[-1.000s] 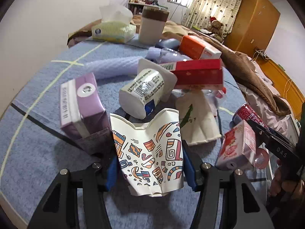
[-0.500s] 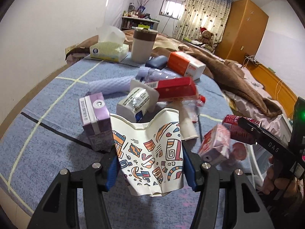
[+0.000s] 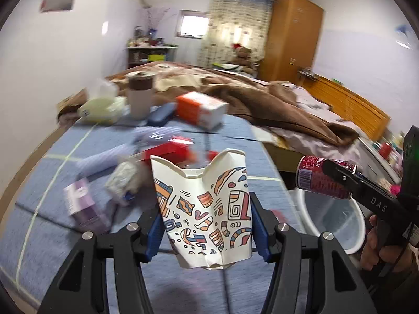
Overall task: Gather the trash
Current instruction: 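Carry the red can over the wastebasket with the right tool and release it, then release the paper cup into the wastebasket with the left tool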
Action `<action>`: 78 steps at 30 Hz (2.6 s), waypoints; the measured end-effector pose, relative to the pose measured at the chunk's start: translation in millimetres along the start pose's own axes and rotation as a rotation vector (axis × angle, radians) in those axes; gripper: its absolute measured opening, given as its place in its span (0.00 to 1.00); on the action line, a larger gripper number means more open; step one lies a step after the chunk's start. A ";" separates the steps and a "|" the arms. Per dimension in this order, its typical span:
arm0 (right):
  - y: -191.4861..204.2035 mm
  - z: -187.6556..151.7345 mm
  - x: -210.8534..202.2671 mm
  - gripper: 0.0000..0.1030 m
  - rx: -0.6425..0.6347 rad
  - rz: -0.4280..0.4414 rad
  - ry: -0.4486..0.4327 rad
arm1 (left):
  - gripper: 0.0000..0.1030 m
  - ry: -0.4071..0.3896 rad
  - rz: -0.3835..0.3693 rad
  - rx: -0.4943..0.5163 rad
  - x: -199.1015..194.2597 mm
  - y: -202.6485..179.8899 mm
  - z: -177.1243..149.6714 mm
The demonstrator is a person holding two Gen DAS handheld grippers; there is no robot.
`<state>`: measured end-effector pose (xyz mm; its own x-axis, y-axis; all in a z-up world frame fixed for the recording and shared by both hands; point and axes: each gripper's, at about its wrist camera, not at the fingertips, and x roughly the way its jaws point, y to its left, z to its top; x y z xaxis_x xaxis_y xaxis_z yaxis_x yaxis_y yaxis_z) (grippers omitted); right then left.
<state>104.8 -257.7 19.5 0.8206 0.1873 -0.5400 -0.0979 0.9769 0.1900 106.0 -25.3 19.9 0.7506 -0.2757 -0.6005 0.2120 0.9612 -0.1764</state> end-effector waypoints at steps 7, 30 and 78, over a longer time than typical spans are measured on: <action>-39.7 -4.5 -24.0 0.53 0.053 -0.126 -0.021 | 0.58 0.021 -0.143 0.117 21.0 -63.5 5.8; -144.1 -49.9 -13.2 0.53 0.183 -0.330 0.167 | 0.61 0.203 -0.379 0.373 96.6 -205.1 -22.1; 16.5 -52.5 19.2 0.64 0.120 -0.092 0.108 | 0.77 -0.032 0.083 0.000 0.0 59.6 -15.6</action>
<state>89.4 -232.6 -30.8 0.7568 0.1137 -0.6436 0.0484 0.9723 0.2287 108.9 32.0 -2.7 0.7851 -0.1947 -0.5879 0.1484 0.9808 -0.1266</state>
